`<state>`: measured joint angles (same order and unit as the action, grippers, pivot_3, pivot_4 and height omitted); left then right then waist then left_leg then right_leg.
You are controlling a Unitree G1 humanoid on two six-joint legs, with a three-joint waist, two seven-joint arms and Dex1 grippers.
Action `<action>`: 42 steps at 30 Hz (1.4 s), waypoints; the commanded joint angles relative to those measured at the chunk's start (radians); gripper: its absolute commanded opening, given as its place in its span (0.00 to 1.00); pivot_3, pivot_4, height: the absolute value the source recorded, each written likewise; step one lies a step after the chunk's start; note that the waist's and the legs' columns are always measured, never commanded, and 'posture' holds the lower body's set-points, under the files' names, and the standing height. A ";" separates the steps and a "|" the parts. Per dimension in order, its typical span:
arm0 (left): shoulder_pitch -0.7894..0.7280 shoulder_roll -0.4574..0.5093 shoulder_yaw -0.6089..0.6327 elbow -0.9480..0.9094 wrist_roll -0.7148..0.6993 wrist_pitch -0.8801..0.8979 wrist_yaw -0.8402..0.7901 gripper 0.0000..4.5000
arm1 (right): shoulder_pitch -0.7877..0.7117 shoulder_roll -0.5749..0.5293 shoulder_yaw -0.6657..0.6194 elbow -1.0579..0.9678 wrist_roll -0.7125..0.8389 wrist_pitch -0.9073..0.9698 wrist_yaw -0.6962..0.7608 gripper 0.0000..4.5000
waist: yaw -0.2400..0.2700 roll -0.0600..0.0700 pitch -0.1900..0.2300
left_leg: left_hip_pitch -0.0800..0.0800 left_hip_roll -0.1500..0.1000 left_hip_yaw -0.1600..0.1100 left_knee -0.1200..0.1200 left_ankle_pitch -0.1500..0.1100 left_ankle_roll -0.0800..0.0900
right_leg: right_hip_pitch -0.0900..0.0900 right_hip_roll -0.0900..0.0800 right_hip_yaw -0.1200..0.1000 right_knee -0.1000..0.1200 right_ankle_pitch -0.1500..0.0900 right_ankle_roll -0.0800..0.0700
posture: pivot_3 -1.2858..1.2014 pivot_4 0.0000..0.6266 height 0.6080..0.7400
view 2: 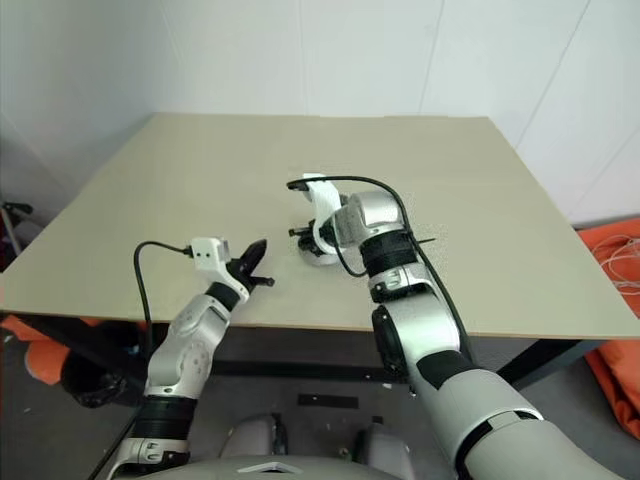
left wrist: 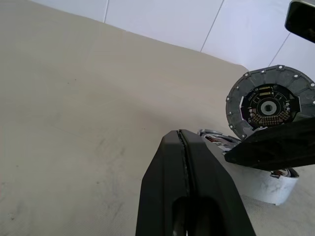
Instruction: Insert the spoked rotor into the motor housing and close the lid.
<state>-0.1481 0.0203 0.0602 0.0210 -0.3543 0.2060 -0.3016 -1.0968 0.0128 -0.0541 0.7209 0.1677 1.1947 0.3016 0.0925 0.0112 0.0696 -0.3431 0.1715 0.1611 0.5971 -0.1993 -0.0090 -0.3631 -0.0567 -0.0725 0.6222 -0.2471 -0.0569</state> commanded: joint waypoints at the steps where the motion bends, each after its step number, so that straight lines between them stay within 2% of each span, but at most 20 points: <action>1: -0.003 0.004 0.002 -0.042 -0.007 -0.006 -0.005 0.00 | -0.037 -0.008 -0.043 0.050 0.005 -0.078 -0.043 0.00 | 0.000 0.000 0.000 | 0.000 0.000 0.000 0.000 0.000 0.000 | 0.000 0.000 0.000 0.000 0.000 0.000 | 0.52 0.00 1.00; 4: 0.000 0.004 0.003 -0.044 -0.009 -0.004 -0.006 0.00 | -0.040 -0.007 -0.059 0.058 0.023 -0.072 -0.050 0.00 | 0.001 0.001 0.001 | 0.000 0.000 -0.001 -0.001 0.000 0.000 | 0.000 0.000 -0.002 -0.004 0.000 0.000 | 0.52 0.00 1.00; 10: -0.001 0.006 0.001 -0.043 -0.012 0.001 -0.010 0.00 | -0.040 -0.006 -0.050 0.031 0.037 -0.054 -0.039 0.42 | -0.001 0.001 0.001 | -0.001 0.000 -0.004 -0.002 0.000 0.000 | -0.001 0.000 -0.006 -0.014 0.002 0.003 | 0.52 0.00 1.00; 14: 0.000 0.008 0.001 -0.044 -0.013 0.003 -0.012 0.00 | -0.044 -0.007 -0.033 0.004 0.048 -0.052 -0.012 0.71 | 0.000 0.001 0.001 | -0.001 0.000 -0.004 -0.002 0.000 0.000 | -0.002 -0.001 -0.005 -0.013 0.005 0.003 | 0.52 0.00 1.00; 17: 0.000 0.008 0.001 -0.044 -0.013 0.003 -0.012 0.00 | -0.048 -0.005 -0.028 -0.029 0.066 -0.044 0.018 0.71 | 0.002 0.001 0.001 | -0.002 0.000 -0.004 -0.002 0.000 0.000 | -0.004 0.000 -0.005 -0.010 0.010 0.000 | 0.52 0.00 1.00; 21: 0.002 0.009 0.001 -0.047 -0.014 0.004 -0.011 0.00 | -0.032 -0.005 0.006 -0.162 0.105 -0.025 0.099 0.71 | 0.003 0.001 0.001 | -0.011 0.000 -0.004 -0.003 0.002 -0.003 | -0.014 0.000 -0.005 -0.003 0.013 -0.015 | 0.52 0.00 1.00; 25: 0.002 0.009 0.001 -0.046 -0.015 0.008 -0.014 0.00 | -0.018 -0.002 -0.002 -0.294 0.168 0.069 0.137 0.71 | 0.004 0.001 0.001 | -0.029 0.000 -0.005 -0.002 0.000 0.000 | -0.031 0.001 -0.005 0.001 0.015 -0.013 | 0.52 0.00 1.00; 30: -0.001 0.010 -0.002 -0.042 -0.017 0.011 -0.021 0.00 | -0.020 0.016 -0.043 -0.393 0.235 0.094 0.148 0.71 | 0.004 0.001 0.001 | -0.030 0.000 -0.005 -0.002 -0.002 0.000 | -0.031 0.001 -0.005 0.000 0.015 -0.013 | 0.52 0.00 1.00; 33: -0.001 0.010 -0.001 -0.043 -0.016 0.013 -0.023 0.00 | -0.018 0.013 -0.048 -0.415 0.218 -0.032 0.127 0.71 | 0.004 0.001 0.001 | -0.028 0.000 -0.005 -0.002 -0.001 -0.002 | -0.030 0.001 -0.005 0.000 0.014 -0.014 | 0.52 0.00 1.00; 35: 0.000 0.009 0.001 -0.044 -0.015 0.013 -0.023 0.00 | 0.004 -0.015 -0.005 -0.416 0.142 -0.241 0.110 0.71 | 0.005 0.001 0.001 | -0.024 0.000 -0.005 -0.002 -0.001 -0.003 | -0.027 0.001 -0.005 -0.001 0.011 -0.016 | 0.52 0.00 1.00; 37: 0.000 0.008 0.002 -0.045 -0.015 0.013 -0.022 0.00 | 0.028 -0.044 0.037 -0.396 0.069 -0.435 0.094 0.71 | 0.007 0.000 0.001 | -0.021 0.001 -0.005 -0.002 0.001 -0.006 | -0.024 0.001 -0.005 -0.002 0.008 -0.008 | 0.52 0.00 1.00; 39: 0.001 0.008 0.003 -0.047 -0.014 0.012 -0.020 0.00 | 0.052 -0.081 0.082 -0.361 -0.001 -0.583 0.083 0.71 | 0.007 0.000 0.001 | -0.021 0.001 -0.005 -0.001 0.003 -0.009 | -0.023 0.000 -0.005 -0.002 0.009 -0.006 | 0.52 0.00 1.00; 41: 0.003 0.007 0.004 -0.049 -0.014 0.012 -0.018 0.00 | 0.076 -0.128 0.113 -0.311 -0.052 -0.669 0.089 0.71 | 0.006 0.000 0.001 | -0.021 0.000 -0.005 0.000 0.003 -0.010 | -0.022 0.000 -0.005 -0.002 0.010 -0.005 | 0.52 0.00 1.00; 42: 0.004 0.006 0.005 -0.050 -0.014 0.012 -0.017 0.00 | 0.086 -0.150 0.126 -0.285 -0.079 -0.695 0.082 0.68 | 0.006 0.000 0.001 | -0.021 0.000 -0.005 0.000 0.004 -0.010 | -0.022 0.000 -0.005 -0.002 0.010 -0.005 | 0.52 0.00 1.00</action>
<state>-0.1399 0.0257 0.0624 0.0140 -0.3603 0.2269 -0.3194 -1.0138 -0.1155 0.0525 0.4111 0.1336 0.5748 0.3891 0.0985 0.0114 0.0702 -0.3643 0.1719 0.1565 0.5976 -0.1956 -0.0191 -0.3845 -0.0571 -0.0774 0.6203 -0.2367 -0.0617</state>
